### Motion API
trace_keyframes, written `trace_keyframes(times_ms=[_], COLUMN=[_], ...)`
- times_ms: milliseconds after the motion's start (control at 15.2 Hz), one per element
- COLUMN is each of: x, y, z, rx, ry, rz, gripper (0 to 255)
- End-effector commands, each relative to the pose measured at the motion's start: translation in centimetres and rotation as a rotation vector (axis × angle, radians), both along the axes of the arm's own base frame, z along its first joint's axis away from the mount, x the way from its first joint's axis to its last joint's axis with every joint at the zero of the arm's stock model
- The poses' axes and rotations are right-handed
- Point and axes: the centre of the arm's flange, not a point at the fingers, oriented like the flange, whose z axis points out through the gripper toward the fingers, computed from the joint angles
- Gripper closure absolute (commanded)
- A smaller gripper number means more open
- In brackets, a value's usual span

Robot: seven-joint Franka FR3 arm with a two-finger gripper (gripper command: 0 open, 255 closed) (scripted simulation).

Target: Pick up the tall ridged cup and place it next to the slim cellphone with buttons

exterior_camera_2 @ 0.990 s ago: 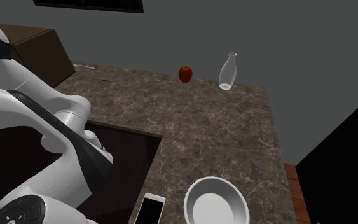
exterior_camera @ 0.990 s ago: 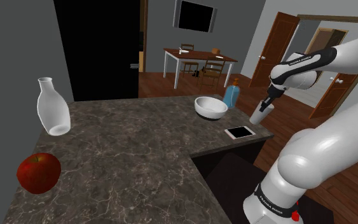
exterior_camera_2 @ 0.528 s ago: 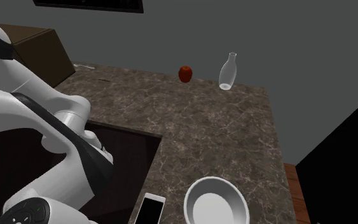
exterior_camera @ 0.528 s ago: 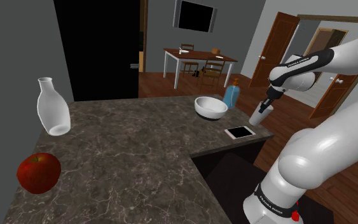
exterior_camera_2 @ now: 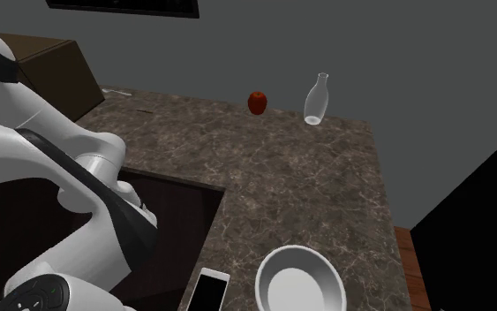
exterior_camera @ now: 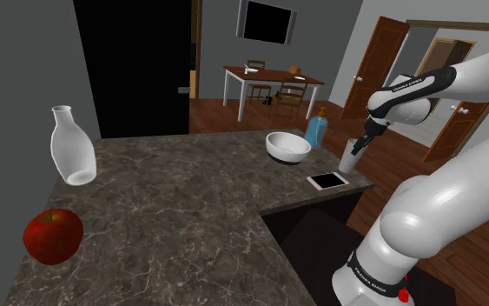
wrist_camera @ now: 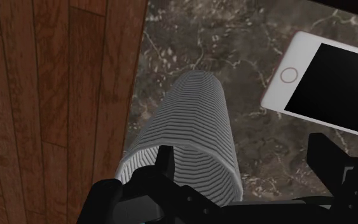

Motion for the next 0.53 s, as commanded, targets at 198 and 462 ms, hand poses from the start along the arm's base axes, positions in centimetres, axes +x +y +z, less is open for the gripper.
trace_keyframes(times_ms=[198,462], x=[-0.8,-0.8], y=[0.6,0.6], z=[4.9,4.9], rx=[0.000,0.000], ry=[0.000,0.000], rz=[0.000,0.000], gripper=[0,0])
